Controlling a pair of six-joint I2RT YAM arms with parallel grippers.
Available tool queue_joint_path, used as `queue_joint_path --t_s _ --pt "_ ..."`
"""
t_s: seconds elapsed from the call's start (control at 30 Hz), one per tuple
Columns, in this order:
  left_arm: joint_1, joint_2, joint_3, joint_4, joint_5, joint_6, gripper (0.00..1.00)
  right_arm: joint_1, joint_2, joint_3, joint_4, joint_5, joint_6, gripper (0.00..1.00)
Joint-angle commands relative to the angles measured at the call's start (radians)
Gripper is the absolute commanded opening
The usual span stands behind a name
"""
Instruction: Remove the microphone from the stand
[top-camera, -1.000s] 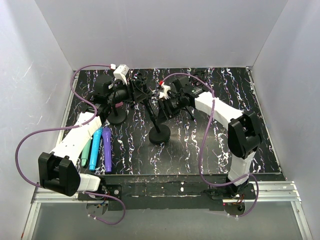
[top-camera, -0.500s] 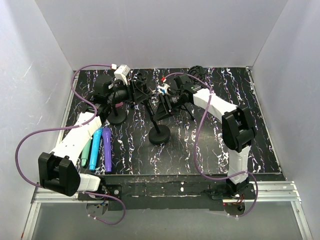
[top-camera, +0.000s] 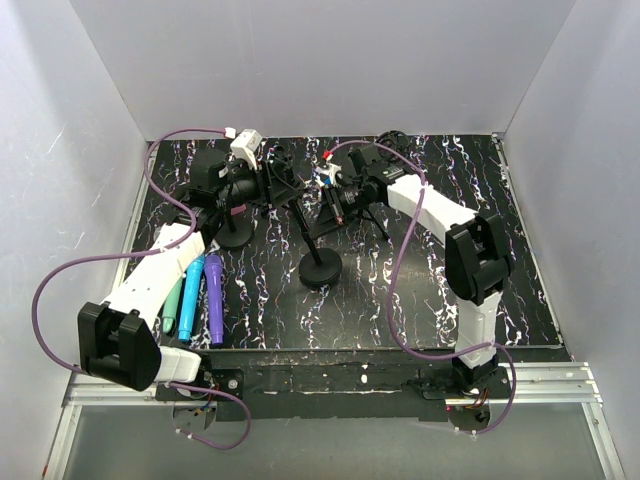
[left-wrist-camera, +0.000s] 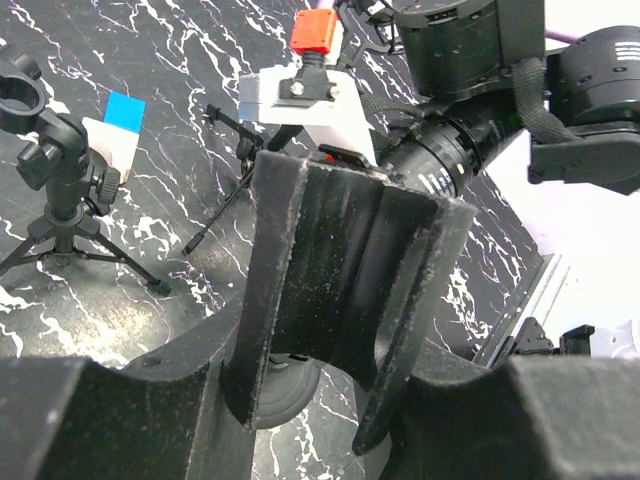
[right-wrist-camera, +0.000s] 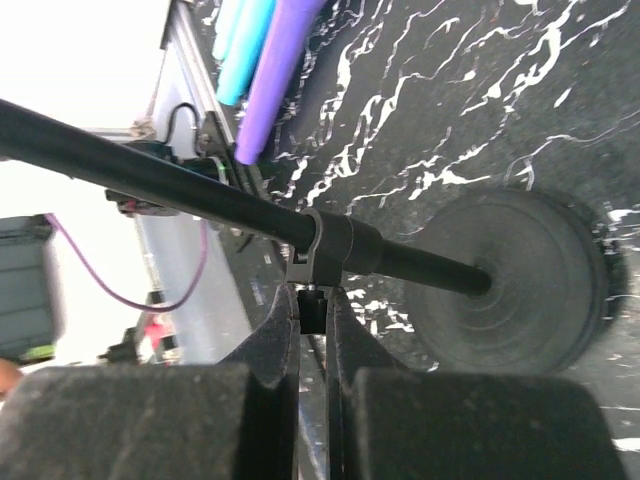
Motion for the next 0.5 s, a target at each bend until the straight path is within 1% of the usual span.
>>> queue_joint_path --t_s 0.0,0.1,0.13,0.17,0.2,0.27,0.3,0.33,0.4,0.47 --pt "0.003 0.01 0.03 -0.018 0.025 -0.032 0.0 0.036 -0.085 0.021 -0.043 0.164 -0.297 0.01" --pt "0.001 0.016 0.026 -0.01 0.022 -0.048 0.0 0.092 -0.119 0.026 -0.059 0.298 -0.51 0.01" --pt "0.003 0.018 0.026 -0.007 0.022 -0.054 0.0 0.12 -0.131 0.02 -0.045 0.362 -0.587 0.01" --pt "0.001 0.021 0.028 -0.006 0.02 -0.06 0.0 0.143 -0.151 -0.007 0.003 0.423 -0.665 0.01" --pt "0.003 0.021 0.028 -0.006 0.019 -0.065 0.0 0.183 -0.183 -0.053 0.078 0.509 -0.73 0.01" --pt "0.003 0.023 0.03 -0.007 0.017 -0.066 0.0 0.229 -0.261 -0.209 0.319 0.644 -0.906 0.01" --pt "0.003 0.021 0.03 -0.009 0.017 -0.068 0.0 0.24 -0.3 -0.317 0.454 0.668 -1.01 0.01" --pt "0.003 0.021 0.03 -0.01 0.016 -0.068 0.0 0.246 -0.321 -0.378 0.584 0.677 -1.107 0.01" --pt "0.003 0.018 0.027 -0.013 0.014 -0.068 0.0 0.243 -0.343 -0.449 0.77 0.702 -1.235 0.01" --pt "0.003 0.018 0.026 -0.018 0.014 -0.069 0.0 0.235 -0.343 -0.488 0.93 0.726 -1.301 0.01"
